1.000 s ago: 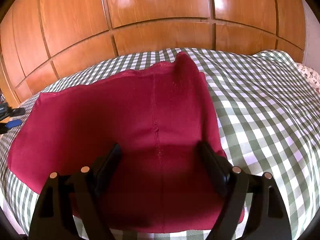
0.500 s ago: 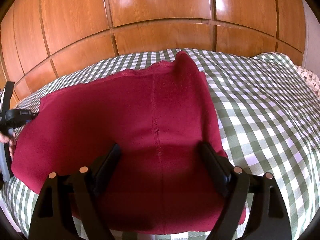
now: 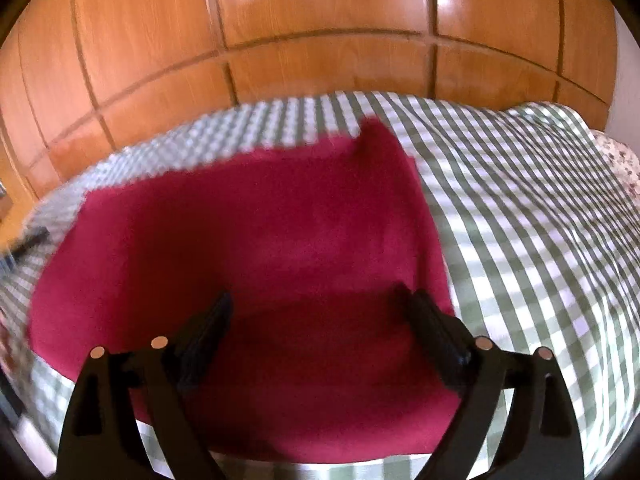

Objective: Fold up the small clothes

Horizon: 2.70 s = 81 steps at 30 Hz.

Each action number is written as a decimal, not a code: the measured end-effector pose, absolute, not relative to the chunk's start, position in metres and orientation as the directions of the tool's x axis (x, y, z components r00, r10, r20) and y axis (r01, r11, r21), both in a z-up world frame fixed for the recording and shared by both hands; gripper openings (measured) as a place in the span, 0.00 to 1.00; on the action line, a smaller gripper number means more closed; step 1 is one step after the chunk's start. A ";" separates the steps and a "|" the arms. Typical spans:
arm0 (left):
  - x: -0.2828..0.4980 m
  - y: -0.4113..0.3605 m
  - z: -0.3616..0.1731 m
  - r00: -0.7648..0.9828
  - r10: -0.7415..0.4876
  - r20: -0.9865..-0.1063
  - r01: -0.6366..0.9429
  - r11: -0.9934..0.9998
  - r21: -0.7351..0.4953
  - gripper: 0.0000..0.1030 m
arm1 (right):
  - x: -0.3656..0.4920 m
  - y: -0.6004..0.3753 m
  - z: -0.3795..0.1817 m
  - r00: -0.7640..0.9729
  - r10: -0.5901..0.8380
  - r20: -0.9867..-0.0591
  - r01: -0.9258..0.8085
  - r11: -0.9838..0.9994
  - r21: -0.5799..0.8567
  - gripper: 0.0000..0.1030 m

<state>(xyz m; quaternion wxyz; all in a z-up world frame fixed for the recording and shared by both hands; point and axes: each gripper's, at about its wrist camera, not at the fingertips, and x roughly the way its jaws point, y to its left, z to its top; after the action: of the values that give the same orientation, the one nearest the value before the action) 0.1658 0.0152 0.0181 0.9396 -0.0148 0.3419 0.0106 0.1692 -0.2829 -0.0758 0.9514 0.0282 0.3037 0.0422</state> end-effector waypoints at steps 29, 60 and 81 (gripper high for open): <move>0.180 0.008 -0.025 0.662 -0.018 -0.749 -0.028 0.998 -0.049 0.76 | 0.273 -0.298 -0.089 0.720 0.014 -0.694 -0.005 1.000 0.015 0.98; 0.086 -0.024 -0.010 0.713 -0.016 -0.701 0.054 0.998 0.032 0.79 | 0.134 -0.356 -0.117 0.703 0.367 -0.609 -0.060 0.884 0.463 0.78; 0.099 0.016 -0.007 0.652 -0.218 -0.726 0.069 0.971 -0.229 0.79 | 0.144 -0.347 -0.104 0.677 0.380 -0.630 -0.034 0.871 0.490 0.24</move>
<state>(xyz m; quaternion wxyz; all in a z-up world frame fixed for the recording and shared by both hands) 0.0992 0.0162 -0.0069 0.9043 -0.0909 0.4094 -0.0792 0.1439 -0.3475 -0.1038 0.8875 0.2253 0.3848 0.1167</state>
